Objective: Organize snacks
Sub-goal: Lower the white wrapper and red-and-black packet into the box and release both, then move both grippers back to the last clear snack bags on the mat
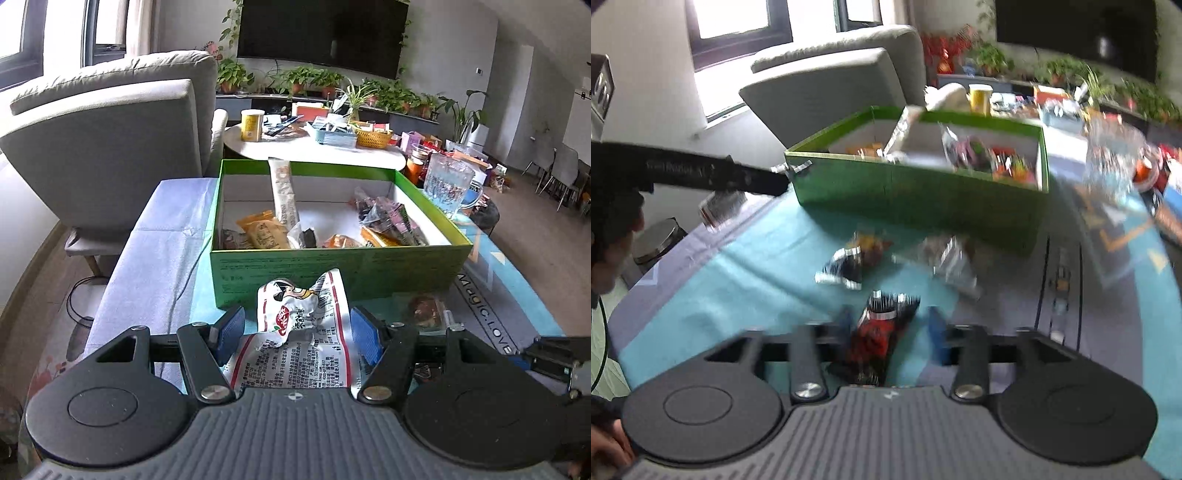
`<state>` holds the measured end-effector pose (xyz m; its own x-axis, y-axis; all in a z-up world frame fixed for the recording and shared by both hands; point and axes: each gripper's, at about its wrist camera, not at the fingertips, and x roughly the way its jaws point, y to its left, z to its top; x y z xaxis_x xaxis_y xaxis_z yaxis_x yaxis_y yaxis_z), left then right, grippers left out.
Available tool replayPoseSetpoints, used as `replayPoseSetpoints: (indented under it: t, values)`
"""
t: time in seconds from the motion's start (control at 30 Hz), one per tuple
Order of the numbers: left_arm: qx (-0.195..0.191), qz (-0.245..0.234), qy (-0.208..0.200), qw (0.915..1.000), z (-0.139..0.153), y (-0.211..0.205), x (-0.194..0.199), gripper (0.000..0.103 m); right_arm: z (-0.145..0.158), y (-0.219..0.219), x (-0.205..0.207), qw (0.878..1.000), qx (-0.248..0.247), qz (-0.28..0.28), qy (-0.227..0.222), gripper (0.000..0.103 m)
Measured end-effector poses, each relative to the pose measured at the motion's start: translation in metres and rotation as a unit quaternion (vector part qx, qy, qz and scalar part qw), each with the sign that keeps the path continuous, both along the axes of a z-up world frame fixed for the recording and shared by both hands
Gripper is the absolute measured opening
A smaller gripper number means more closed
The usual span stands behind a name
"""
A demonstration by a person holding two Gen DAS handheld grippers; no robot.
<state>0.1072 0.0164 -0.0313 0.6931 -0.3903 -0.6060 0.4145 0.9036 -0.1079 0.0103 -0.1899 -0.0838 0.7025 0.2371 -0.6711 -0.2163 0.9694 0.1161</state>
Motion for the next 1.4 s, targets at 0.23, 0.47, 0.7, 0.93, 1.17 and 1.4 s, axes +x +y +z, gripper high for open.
replayPoseSetpoints:
  t: [0.23, 0.47, 0.7, 0.93, 1.17, 1.4]
  values:
    - [-0.007, 0.002, -0.001, 1.0000, 0.002, -0.001, 0.004, 0.060, -0.009, 0.021, 0.007, 0.999, -0.040, 0.009, 0.017, 0.030]
    - [-0.027, -0.003, -0.024, 0.9993, 0.017, -0.002, 0.012, 0.060, 0.019, 0.002, 0.003, 1.000, 0.005, 0.002, -0.025, 0.025]
    - [-0.037, -0.012, -0.068, 0.9969, 0.038, -0.016, 0.028, 0.060, 0.050, -0.010, 0.037, 0.994, 0.017, -0.029, -0.104, 0.025]
    - [-0.044, -0.017, -0.085, 0.9953, 0.050, -0.031, 0.064, 0.060, 0.065, -0.016, 0.083, 0.989, 0.031, -0.036, -0.141, 0.025]
    - [-0.044, -0.006, -0.063, 0.9971, 0.034, -0.045, 0.108, 0.061, 0.057, -0.021, 0.121, 0.989, 0.037, -0.043, -0.138, 0.025]
    - [-0.018, 0.019, -0.028, 0.9993, 0.005, -0.050, 0.126, 0.059, 0.037, -0.032, 0.133, 0.988, 0.072, -0.065, -0.123, 0.030]
